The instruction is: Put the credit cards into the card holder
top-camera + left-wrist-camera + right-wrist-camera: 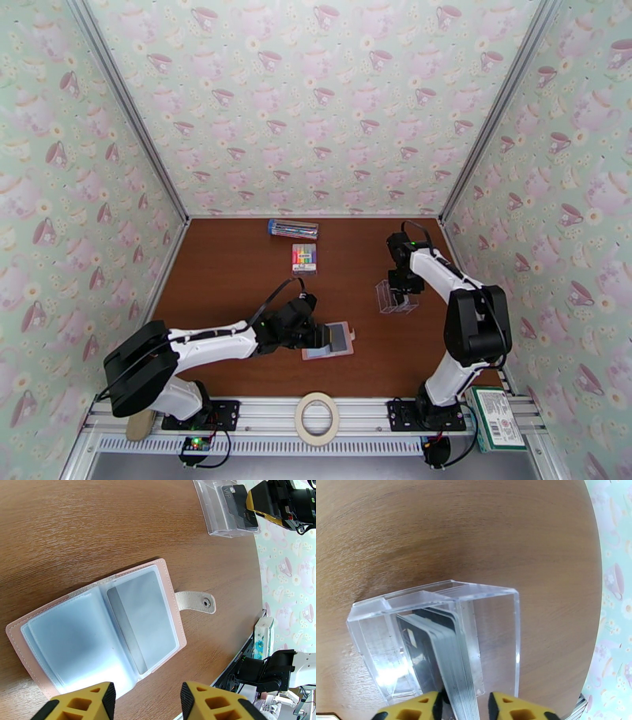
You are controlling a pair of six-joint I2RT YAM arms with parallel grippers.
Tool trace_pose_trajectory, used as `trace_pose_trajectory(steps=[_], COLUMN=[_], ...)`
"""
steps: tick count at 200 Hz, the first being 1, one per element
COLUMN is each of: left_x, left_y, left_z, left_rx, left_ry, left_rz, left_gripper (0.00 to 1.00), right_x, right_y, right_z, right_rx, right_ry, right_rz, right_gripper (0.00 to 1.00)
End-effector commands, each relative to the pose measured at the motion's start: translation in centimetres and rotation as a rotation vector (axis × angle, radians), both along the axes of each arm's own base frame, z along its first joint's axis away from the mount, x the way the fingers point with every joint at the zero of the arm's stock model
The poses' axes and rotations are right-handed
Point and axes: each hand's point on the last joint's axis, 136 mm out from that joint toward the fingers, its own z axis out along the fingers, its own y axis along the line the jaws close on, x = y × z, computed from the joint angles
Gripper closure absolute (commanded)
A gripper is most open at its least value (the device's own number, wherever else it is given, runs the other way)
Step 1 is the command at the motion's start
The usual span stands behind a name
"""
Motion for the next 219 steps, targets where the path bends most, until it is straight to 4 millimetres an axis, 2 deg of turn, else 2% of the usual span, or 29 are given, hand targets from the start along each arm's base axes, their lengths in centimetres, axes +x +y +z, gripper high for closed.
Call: trace_pose_trajectory(steps=[1, 18, 34, 99, 172, 219], left_x=[0.2, 0.2, 0.2, 0.2, 0.2, 0.2], left_y=[-0.6, -0.6, -0.6, -0.5, -0.5, -0.6], left_z=[0.7, 0.6, 0.6, 0.5, 0.5, 0.4], left_rx=[-0.011, -0.010, -0.008, -0.006, -0.009, -0.007], left_ry=[-0.009, -0.009, -0.009, -0.007, -0.008, -0.006], left_rz=[-0.019, -0.019, -0.020, -0.018, -0.015, -0.018], left_gripper=[0.49, 0.49, 0.49, 0.49, 0.49, 0.49], right_x=[0.4, 0.4, 0.4, 0.3, 0.0, 0.0], right_y=[-0.4, -0.5, -0.4, 0.3, 2.1, 2.9], right_z=[1.4, 1.7, 1.7, 1.8, 2.8, 1.5], right_rx=[-0.026, -0.028, -0.021, 0.019, 0.138, 0.178], right_ry=[-0.028, -0.034, -0.036, -0.041, -0.076, -0.052], right_rz=[-0.014, -0.014, -0.013, -0.009, 0.003, 0.009], right_gripper=[0.69, 0.72, 0.80, 1.00, 1.00, 1.00])
